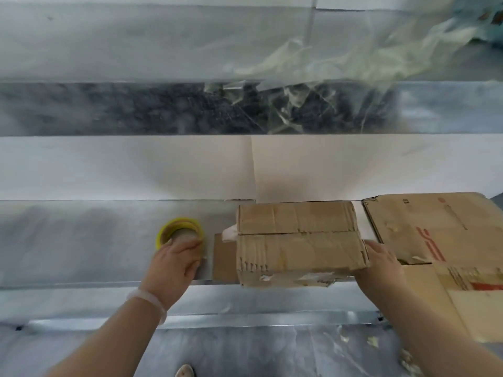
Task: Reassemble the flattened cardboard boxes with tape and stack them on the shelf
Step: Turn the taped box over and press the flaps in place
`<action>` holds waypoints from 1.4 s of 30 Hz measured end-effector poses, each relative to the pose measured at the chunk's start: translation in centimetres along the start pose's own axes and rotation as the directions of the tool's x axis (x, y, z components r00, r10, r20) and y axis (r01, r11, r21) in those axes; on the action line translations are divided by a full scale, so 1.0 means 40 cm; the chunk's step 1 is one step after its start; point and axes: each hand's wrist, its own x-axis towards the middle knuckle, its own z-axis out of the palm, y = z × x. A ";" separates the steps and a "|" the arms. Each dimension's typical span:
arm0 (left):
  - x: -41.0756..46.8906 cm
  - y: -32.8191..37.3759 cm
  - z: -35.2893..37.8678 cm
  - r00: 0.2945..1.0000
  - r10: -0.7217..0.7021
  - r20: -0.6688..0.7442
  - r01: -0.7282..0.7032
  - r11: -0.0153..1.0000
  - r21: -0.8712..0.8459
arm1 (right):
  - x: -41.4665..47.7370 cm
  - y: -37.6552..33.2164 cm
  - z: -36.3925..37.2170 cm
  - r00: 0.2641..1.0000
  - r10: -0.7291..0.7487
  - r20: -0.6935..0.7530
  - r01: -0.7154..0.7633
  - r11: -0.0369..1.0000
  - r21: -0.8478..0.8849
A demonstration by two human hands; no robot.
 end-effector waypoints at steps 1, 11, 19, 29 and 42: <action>-0.006 0.015 -0.004 1.000 -0.019 0.015 0.018 0.999 0.044 | -0.013 -0.007 -0.022 0.999 0.029 -0.040 -0.021 0.983 0.185; -0.012 0.055 -0.018 0.989 -0.132 0.069 0.137 0.988 -0.077 | -0.064 -0.126 -0.141 0.996 0.032 0.080 -0.083 0.610 0.788; 0.017 0.375 -0.134 0.936 -0.351 -0.040 0.251 0.741 -0.622 | -0.074 -0.142 -0.106 0.997 0.042 -0.069 0.015 0.741 0.672; 0.134 0.422 -0.115 0.731 -0.651 0.203 0.575 0.428 -0.697 | -0.023 -0.199 -0.133 0.977 0.165 0.136 -0.213 0.684 0.698; 0.154 0.412 -0.082 0.749 -0.659 0.065 0.550 0.564 -0.616 | -0.022 -0.202 -0.111 0.982 0.187 0.017 -0.140 0.673 0.726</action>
